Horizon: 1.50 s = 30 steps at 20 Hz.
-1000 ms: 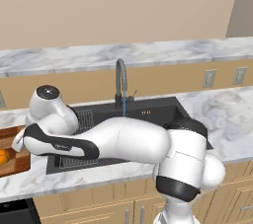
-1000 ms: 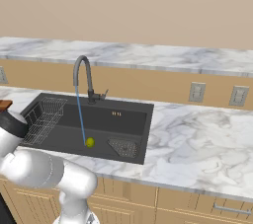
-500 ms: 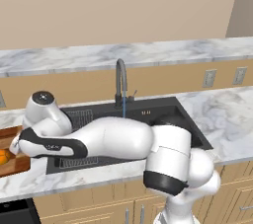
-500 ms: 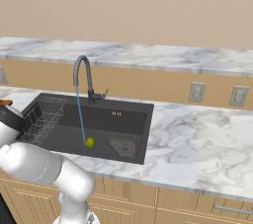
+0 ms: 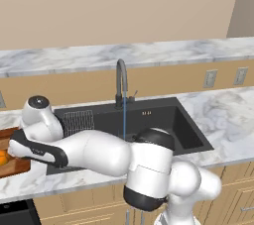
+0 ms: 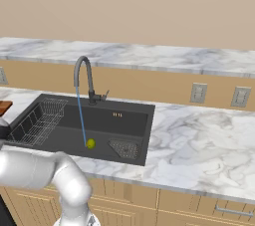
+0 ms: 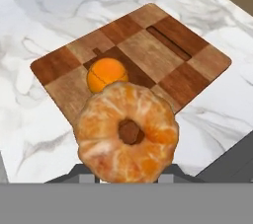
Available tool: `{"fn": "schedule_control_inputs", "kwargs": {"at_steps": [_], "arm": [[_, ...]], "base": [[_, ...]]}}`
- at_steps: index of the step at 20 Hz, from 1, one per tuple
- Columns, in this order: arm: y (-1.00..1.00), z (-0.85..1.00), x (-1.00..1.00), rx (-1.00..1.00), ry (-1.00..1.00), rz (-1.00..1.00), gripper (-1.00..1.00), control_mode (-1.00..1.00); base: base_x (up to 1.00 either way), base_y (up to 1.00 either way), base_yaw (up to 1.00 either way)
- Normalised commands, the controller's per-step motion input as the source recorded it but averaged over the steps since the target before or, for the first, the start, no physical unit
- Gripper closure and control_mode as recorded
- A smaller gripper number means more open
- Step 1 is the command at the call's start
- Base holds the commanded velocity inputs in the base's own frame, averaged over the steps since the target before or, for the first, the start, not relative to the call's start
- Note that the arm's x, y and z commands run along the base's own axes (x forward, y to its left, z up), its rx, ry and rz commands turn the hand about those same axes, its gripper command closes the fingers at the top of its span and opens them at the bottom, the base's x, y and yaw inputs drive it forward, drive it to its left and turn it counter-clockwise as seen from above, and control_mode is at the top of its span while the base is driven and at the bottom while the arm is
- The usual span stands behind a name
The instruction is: Pick the orange, pear, tangerine from the sink and place them on the cutting board to airdry. Then turn off the sink faucet.
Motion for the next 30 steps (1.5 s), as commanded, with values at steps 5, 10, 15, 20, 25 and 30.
{"fn": "schedule_control_inputs", "kwargs": {"at_steps": [5, 10, 15, 20, 25, 30], "arm": [[0.21, -0.23, 0.26, 0.00, 0.00, 0.02, 1.00, -1.00], [0.18, -0.27, 0.24, 0.00, 0.00, 0.02, 1.00, -1.00], [0.21, -0.32, 0.21, -0.01, 0.00, 0.01, 1.00, -1.00], [0.24, -0.28, 0.25, -0.01, 0.00, 0.01, 1.00, -1.00], [0.23, -0.26, 0.24, -0.01, 0.00, 0.01, 1.00, -1.00], [0.18, -0.26, 0.22, -0.01, 0.00, 0.01, 1.00, -1.00]], "base": [[0.00, 0.00, 0.00], [0.00, 0.00, 0.00], [0.00, 0.00, 0.00], [0.00, 0.00, 0.00], [0.00, 0.00, 0.00], [0.00, 0.00, 0.00]]}}
